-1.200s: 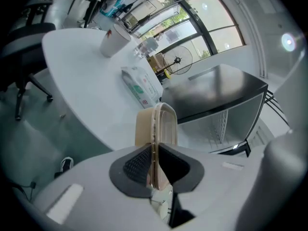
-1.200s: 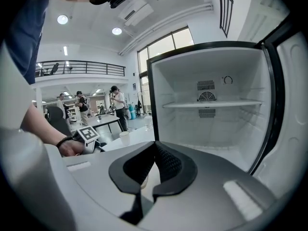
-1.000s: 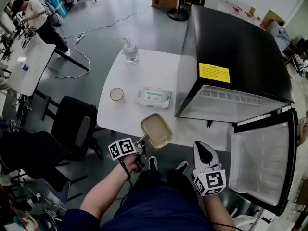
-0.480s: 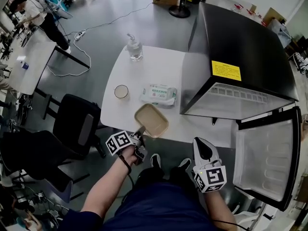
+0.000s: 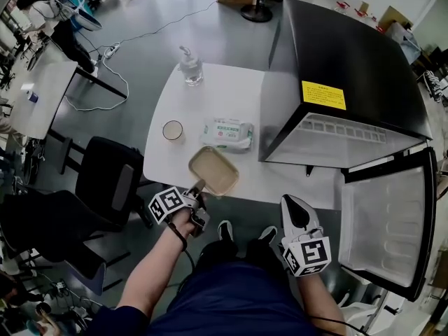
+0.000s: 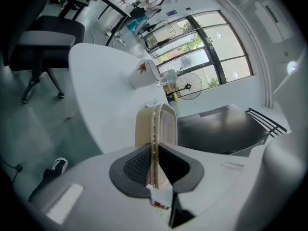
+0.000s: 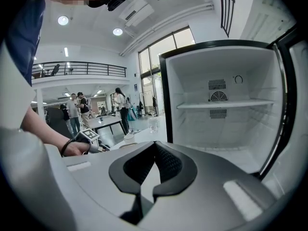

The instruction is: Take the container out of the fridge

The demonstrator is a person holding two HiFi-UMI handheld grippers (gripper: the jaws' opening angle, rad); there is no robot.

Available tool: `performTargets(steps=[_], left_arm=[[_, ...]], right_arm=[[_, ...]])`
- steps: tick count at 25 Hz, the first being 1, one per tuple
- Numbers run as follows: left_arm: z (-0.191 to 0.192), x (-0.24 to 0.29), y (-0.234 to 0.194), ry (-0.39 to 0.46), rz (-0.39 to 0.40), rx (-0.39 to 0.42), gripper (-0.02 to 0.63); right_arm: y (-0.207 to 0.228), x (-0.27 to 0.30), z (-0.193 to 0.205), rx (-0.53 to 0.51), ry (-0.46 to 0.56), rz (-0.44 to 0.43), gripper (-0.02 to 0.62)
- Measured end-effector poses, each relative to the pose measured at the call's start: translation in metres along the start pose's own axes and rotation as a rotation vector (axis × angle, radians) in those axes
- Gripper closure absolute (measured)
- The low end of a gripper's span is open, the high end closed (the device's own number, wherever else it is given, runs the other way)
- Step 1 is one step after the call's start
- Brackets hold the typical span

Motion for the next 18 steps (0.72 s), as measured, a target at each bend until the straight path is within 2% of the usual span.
performTargets(steps=[11, 15, 18], left_arm=[[0.005, -0.006, -0.011, -0.004, -0.002, -0.022, 0.557], [0.006, 0.003, -0.027, 0.026, -0.037, -0.077, 0.557], [0.008, 0.016, -0.042, 0.044, -0.093, -0.11, 0.557]], right_arm=[[-0.006, -0.014, 0.0, 0.001, 0.004, 0.026, 0.589], [-0.009, -0.023, 0.001, -0.005, -0.002, 0.04, 0.589], [-0.008, -0.028, 0.001, -0.01, -0.006, 0.052, 0.589]])
Point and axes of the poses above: the fingertips, and each gripper's own axes: x forward along the fingers, y to its right, z out of its underside, the point moved 6 cm from there along -x, backward along the fingers, and after that the axes turned 12 degrees about y, right-handed, at the moved point
